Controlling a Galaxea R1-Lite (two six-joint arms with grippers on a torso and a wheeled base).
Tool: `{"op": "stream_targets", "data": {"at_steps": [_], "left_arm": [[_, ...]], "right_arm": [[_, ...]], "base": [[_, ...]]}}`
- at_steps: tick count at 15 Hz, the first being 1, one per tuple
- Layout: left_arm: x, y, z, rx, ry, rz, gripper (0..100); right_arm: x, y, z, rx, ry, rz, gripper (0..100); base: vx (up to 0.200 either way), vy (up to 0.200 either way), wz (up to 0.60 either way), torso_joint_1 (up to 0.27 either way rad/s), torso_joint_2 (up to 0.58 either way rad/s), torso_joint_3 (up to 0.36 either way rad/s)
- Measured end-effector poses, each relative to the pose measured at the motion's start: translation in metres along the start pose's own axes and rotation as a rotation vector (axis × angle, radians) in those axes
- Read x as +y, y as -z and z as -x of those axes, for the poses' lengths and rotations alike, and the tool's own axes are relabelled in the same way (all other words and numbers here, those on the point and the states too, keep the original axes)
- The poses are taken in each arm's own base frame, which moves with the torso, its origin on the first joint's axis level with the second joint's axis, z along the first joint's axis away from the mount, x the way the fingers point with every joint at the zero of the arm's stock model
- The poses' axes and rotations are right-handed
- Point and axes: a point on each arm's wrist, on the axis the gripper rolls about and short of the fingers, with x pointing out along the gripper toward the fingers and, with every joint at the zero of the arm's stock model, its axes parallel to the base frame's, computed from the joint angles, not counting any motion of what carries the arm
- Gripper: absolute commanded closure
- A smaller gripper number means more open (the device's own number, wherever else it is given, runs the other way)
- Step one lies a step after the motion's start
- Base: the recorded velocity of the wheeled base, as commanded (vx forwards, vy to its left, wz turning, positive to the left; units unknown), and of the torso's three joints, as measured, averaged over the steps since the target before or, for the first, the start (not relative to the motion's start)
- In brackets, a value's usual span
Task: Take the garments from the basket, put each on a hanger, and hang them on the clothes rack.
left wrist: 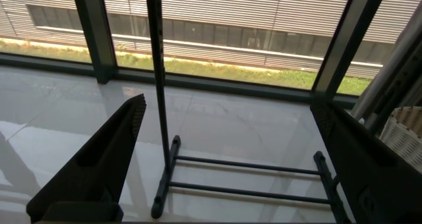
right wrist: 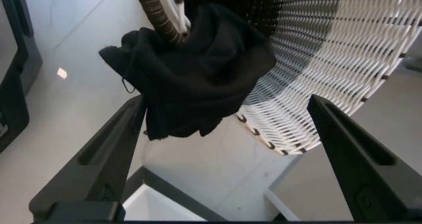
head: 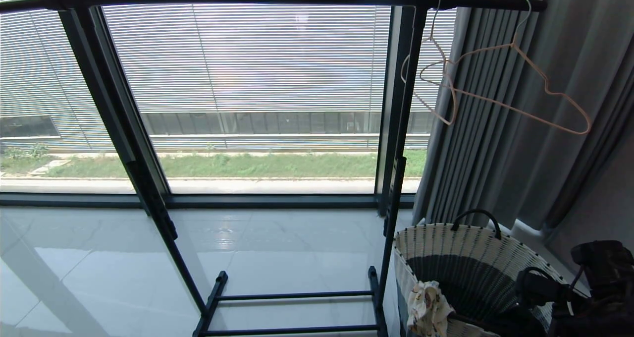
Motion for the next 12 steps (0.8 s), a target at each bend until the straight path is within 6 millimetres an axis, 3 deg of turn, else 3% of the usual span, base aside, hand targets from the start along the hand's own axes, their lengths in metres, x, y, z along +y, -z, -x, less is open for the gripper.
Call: {"op": "stream_targets", "data": {"at_steps": [3, 9, 12], "left_arm": [[0.000, 0.000, 0.000, 0.000, 0.000, 0.000, 0], [0.000, 0.000, 0.000, 0.000, 0.001, 0.000, 0], [0.000, 0.000, 0.000, 0.000, 0.001, 0.000, 0]], "right_arm": [[0.000, 0.002, -0.012, 0.015, -0.016, -0.002, 0], [0.009, 0.009, -0.012, 0.038, -0.049, 0.112, 0], [0.005, 0.007, -0.017, 0.026, 0.000, 0.116, 0]], "base": [[0.000, 0.000, 0.00, 0.000, 0.00, 0.000], [0.000, 0.000, 0.00, 0.000, 0.00, 0.000], [0.000, 0.000, 0.00, 0.000, 0.00, 0.000]]}}
